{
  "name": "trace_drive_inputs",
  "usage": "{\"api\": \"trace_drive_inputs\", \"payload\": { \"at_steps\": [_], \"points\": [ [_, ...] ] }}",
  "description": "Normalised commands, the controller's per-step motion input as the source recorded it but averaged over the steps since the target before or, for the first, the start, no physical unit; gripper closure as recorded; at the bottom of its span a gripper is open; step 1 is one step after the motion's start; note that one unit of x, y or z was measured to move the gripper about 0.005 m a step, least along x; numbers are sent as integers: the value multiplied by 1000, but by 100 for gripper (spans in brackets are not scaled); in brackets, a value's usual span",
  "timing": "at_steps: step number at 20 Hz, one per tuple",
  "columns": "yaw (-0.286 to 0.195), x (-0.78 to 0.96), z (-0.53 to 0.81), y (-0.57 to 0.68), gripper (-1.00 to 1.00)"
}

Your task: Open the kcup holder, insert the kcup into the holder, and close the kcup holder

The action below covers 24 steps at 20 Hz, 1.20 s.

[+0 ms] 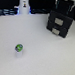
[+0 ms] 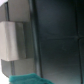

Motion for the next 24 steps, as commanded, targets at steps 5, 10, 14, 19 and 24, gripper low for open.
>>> {"api": "trace_drive_inputs", "payload": {
  "at_steps": [5,10,14,19,24],
  "points": [
    [-12,48,-320,195,-100],
    [-9,-27,-390,221,-100],
    [-8,-209,-390,59,-100],
    [-3,-153,-25,-35,-100],
    [0,-312,245,-293,-100]
  ]
}}
